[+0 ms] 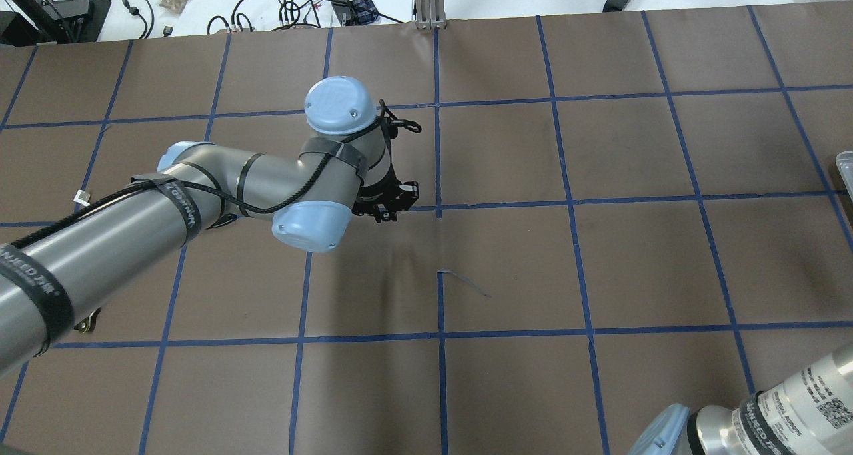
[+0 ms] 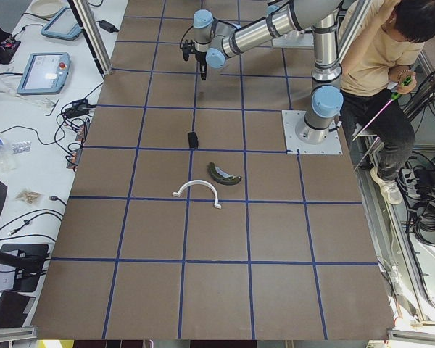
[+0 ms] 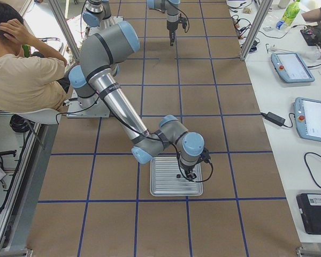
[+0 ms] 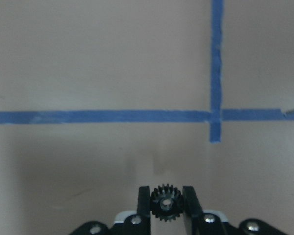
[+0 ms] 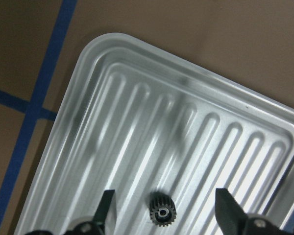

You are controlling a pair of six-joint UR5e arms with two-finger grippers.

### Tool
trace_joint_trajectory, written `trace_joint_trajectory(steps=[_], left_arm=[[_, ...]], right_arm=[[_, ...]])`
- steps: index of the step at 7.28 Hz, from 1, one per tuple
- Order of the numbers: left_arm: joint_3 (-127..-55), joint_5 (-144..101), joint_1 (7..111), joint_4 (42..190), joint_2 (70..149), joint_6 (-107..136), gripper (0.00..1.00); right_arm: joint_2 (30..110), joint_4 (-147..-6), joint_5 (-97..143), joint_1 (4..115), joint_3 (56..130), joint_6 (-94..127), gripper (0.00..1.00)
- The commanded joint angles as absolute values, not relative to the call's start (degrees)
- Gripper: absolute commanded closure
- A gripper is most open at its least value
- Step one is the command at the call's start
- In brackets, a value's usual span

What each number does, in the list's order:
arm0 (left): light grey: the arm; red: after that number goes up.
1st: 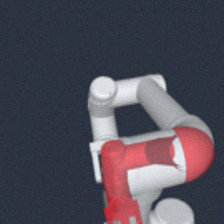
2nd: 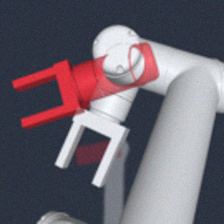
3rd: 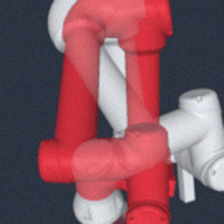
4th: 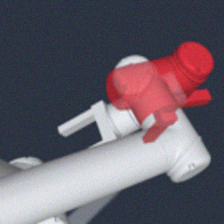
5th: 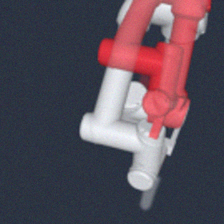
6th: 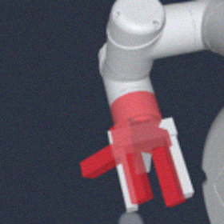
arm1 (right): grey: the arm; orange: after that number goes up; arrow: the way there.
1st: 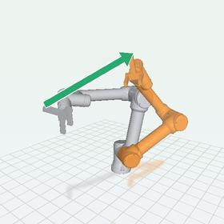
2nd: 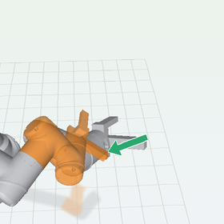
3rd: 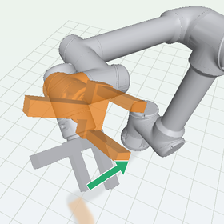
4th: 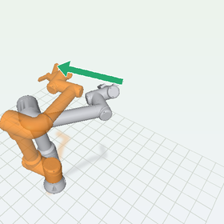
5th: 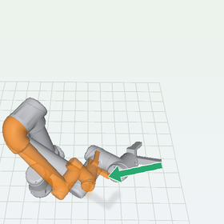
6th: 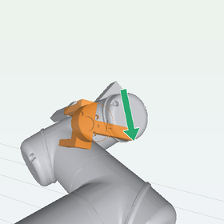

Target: Place bearing gear from tray to pile

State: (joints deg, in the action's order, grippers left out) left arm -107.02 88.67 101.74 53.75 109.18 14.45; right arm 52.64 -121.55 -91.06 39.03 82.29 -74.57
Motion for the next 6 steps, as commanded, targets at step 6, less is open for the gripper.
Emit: trace_joint_trajectory(steps=[6], left_arm=[[-123.7, 96.9, 68.7, 56.3, 97.5, -22.1, 1.00]], right_arm=[[50.4, -122.4, -92.5, 38.8, 82.2, -74.4, 0.35]])
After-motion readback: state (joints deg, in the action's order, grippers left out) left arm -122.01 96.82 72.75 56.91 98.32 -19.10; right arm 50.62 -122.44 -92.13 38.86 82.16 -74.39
